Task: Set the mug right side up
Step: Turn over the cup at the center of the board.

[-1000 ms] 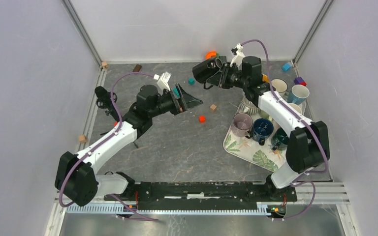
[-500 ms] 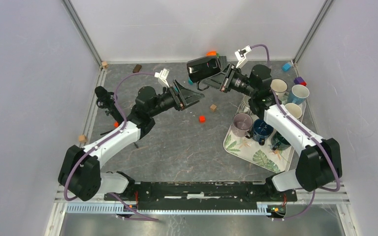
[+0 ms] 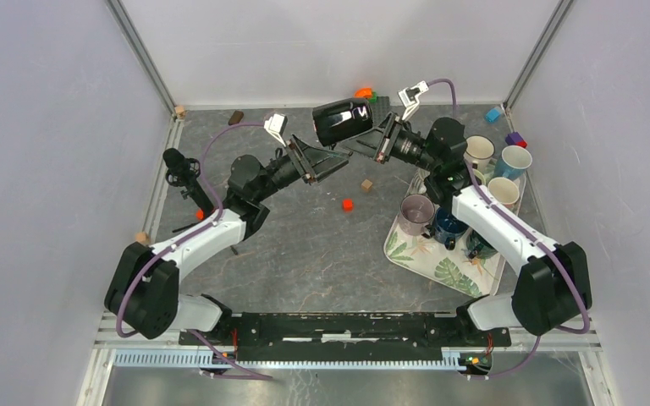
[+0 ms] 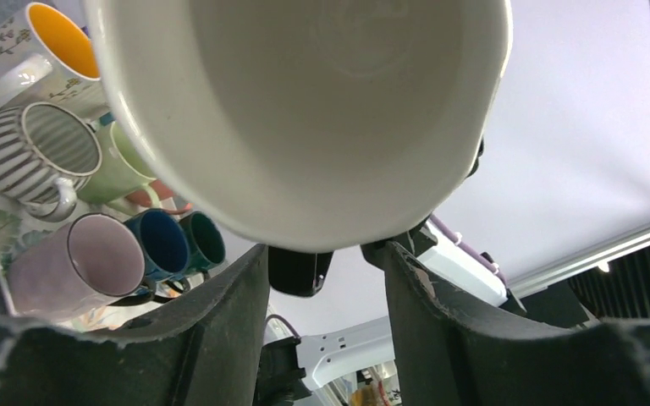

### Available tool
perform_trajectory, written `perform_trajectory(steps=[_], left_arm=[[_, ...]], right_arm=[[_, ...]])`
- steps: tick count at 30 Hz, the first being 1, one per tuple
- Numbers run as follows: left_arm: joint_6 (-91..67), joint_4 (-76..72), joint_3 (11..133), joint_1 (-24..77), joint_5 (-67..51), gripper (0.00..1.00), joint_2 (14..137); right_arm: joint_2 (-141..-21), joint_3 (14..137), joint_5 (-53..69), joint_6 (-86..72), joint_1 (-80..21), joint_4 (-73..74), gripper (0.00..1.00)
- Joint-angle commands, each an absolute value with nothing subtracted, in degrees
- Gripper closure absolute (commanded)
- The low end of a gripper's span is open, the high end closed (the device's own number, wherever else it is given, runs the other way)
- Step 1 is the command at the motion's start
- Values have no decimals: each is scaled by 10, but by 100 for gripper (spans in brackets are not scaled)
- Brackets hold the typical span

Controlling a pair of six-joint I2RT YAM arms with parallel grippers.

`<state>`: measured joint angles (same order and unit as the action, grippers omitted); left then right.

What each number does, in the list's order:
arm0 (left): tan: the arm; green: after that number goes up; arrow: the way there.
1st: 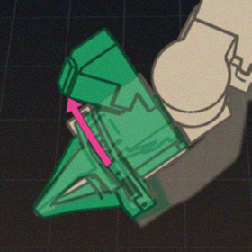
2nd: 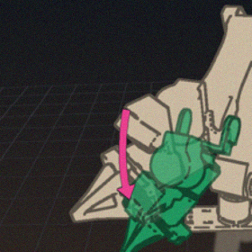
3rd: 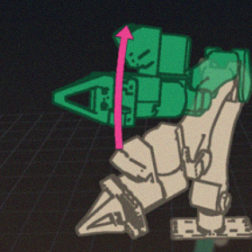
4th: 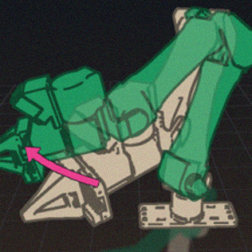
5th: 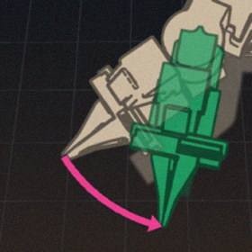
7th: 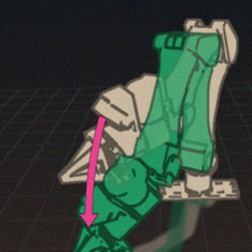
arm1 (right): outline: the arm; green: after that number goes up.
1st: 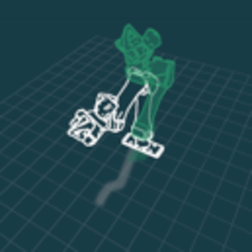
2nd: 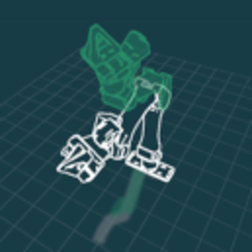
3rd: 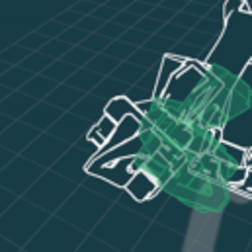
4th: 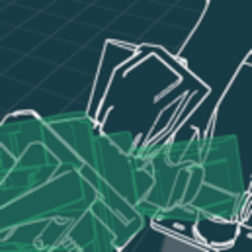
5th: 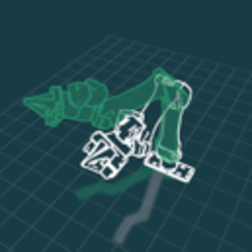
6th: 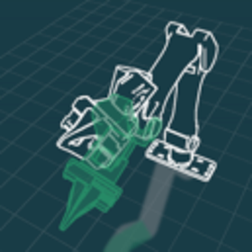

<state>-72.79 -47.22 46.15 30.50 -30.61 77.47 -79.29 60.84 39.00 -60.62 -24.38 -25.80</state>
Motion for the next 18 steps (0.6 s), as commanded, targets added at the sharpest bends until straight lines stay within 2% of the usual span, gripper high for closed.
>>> perform_trajectory(steps=[1,18], left_arm=[[-771,-553,457,302,-311,44,784],[-776,-596,447,303,-308,71,777]], right_arm=[[-762,614,390,-621,-254,-354,100],[-769,605,384,-638,-267,-373,100]])
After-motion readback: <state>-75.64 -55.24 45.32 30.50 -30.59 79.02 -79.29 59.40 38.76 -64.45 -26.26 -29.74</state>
